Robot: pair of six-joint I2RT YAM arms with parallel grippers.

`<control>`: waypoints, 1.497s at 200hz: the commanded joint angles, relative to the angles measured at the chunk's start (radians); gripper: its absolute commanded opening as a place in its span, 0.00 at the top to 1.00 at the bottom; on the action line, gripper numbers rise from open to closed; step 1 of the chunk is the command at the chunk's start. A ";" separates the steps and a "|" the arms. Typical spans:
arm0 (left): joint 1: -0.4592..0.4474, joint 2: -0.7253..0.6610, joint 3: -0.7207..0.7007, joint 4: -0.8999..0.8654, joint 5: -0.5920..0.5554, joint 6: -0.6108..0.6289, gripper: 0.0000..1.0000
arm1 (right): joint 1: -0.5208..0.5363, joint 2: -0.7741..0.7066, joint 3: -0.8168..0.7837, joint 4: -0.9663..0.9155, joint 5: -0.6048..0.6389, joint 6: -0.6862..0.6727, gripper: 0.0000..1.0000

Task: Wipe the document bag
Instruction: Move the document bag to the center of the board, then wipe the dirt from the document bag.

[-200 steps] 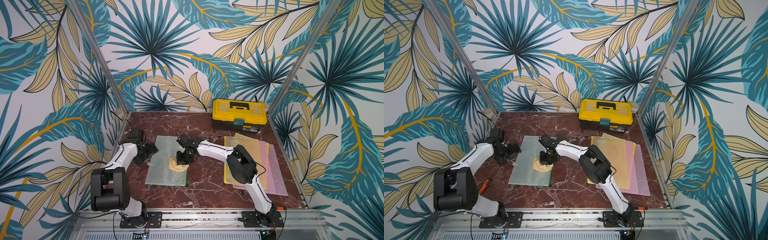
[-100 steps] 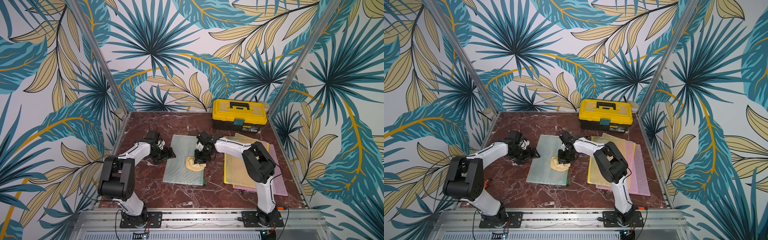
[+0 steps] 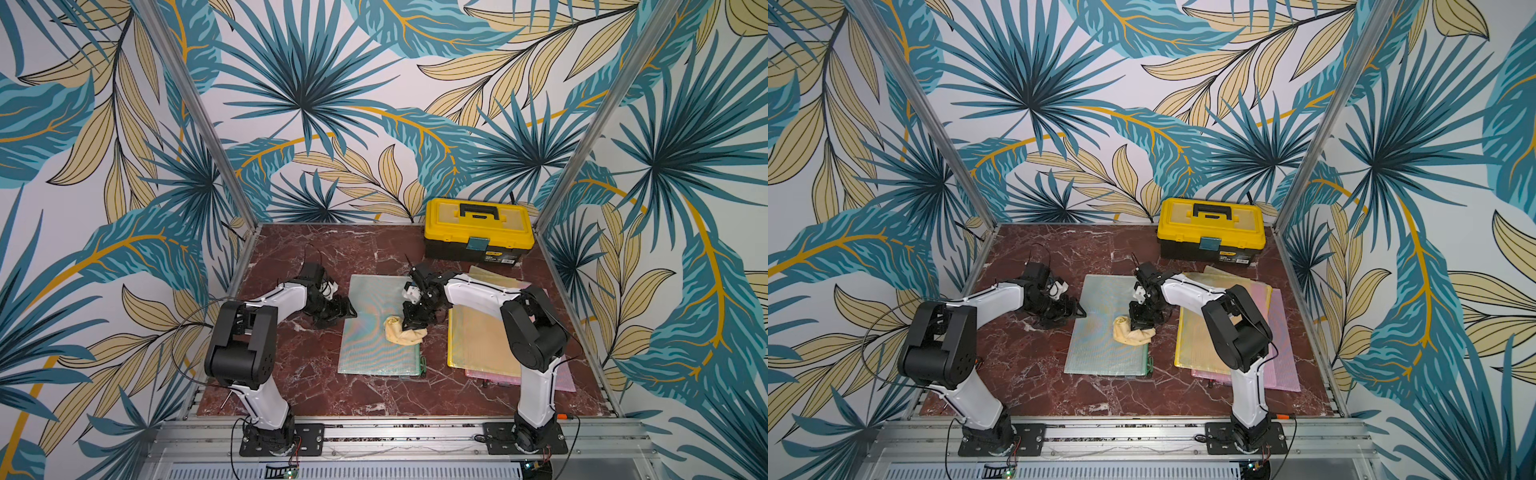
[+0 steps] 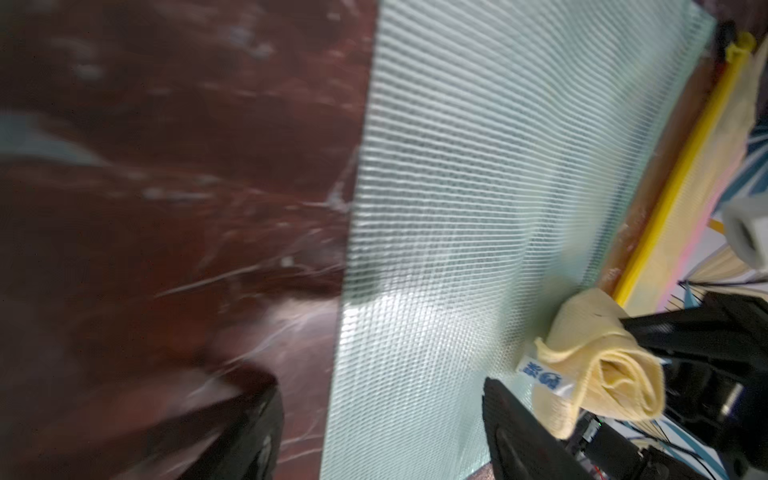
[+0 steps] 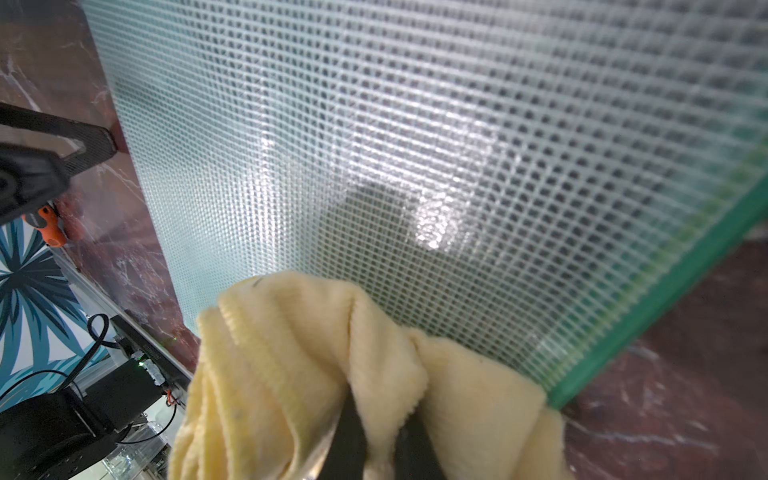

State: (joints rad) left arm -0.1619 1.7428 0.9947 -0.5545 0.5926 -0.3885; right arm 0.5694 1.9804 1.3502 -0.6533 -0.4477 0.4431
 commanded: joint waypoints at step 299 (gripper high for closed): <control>-0.114 -0.059 -0.124 0.142 -0.055 -0.106 0.18 | -0.108 -0.100 -0.042 -0.202 0.276 -0.001 1.00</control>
State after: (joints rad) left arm -0.2703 1.6627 0.8822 -0.3969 0.5682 -0.5205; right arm 0.4873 1.8305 1.3209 -0.7570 -0.2821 0.4454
